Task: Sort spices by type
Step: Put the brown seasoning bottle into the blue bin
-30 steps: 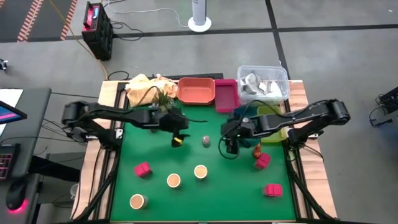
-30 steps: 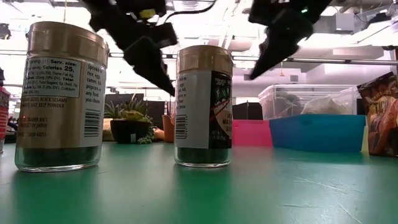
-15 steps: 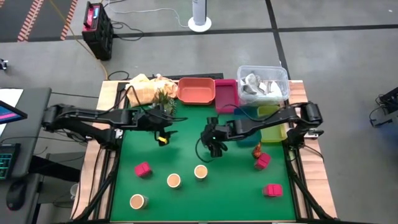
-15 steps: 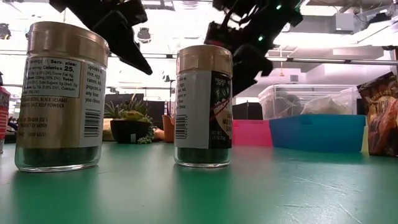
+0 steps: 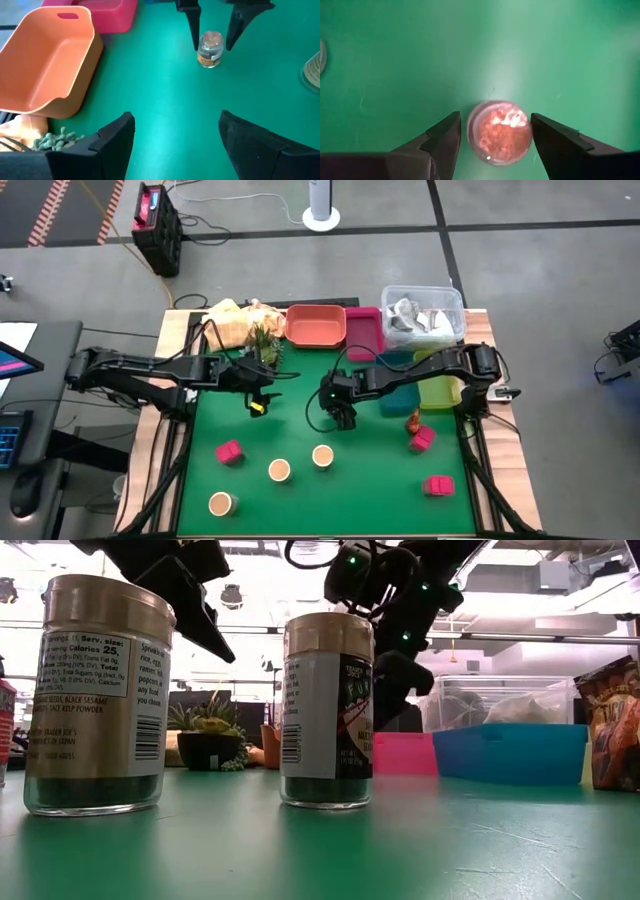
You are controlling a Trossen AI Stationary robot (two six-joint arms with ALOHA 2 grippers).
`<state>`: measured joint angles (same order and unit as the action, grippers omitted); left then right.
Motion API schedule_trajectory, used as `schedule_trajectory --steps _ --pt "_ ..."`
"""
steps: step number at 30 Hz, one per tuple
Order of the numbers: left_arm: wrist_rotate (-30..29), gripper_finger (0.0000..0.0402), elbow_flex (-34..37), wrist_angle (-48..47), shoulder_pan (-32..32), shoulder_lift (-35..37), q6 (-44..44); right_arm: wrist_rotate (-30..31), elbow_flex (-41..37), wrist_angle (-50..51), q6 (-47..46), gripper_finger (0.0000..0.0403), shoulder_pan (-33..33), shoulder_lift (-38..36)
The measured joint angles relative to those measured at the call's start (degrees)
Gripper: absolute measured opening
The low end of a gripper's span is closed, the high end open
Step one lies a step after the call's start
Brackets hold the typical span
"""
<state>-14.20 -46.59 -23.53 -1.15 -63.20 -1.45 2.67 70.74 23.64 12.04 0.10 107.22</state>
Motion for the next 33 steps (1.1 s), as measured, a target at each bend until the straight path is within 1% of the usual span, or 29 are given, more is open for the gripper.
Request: schedule_trajectory --steps 4,9,13,16,19,23,28,31,33 --pt "0.02 0.0274 0.00 0.63 0.00 0.01 -0.02 -2.20 0.10 -0.95 0.05 0.0249 -0.55 1.06" --pt "0.02 0.0274 0.00 0.10 0.00 0.00 0.00 -2.88 0.23 -1.20 0.00 0.0210 -1.03 3.13" --pt "0.02 0.0274 0.00 -0.34 0.00 0.00 0.00 -2.84 0.25 -1.21 -0.20 0.0207 -1.03 3.27" --pt "0.02 0.0274 0.00 -0.35 0.00 0.00 0.00 -2.59 0.09 0.49 -0.61 0.0207 -1.03 1.88" --pt "0.02 0.0274 0.00 -0.33 0.00 0.00 0.00 0.26 -0.11 6.81 -1.87 0.0208 -0.97 -1.80" --pt "0.02 0.0274 0.00 0.36 0.00 -0.44 0.19 2.23 -0.31 17.05 -7.81 0.0208 -1.01 -9.00" --pt "0.03 0.0274 -0.06 3.92 -0.03 -1.76 -1.37 4.23 -6.42 19.38 -14.43 0.0208 -0.45 -19.29" --pt "-0.02 0.0274 0.00 5.08 -0.07 -2.69 -3.26 7.11 -9.84 21.22 -18.89 0.0208 -0.47 -25.40" --pt "-0.07 0.0274 -0.12 7.73 -0.14 -3.55 -4.49 8.69 -11.87 21.95 -21.48 0.0208 -0.38 -29.05"
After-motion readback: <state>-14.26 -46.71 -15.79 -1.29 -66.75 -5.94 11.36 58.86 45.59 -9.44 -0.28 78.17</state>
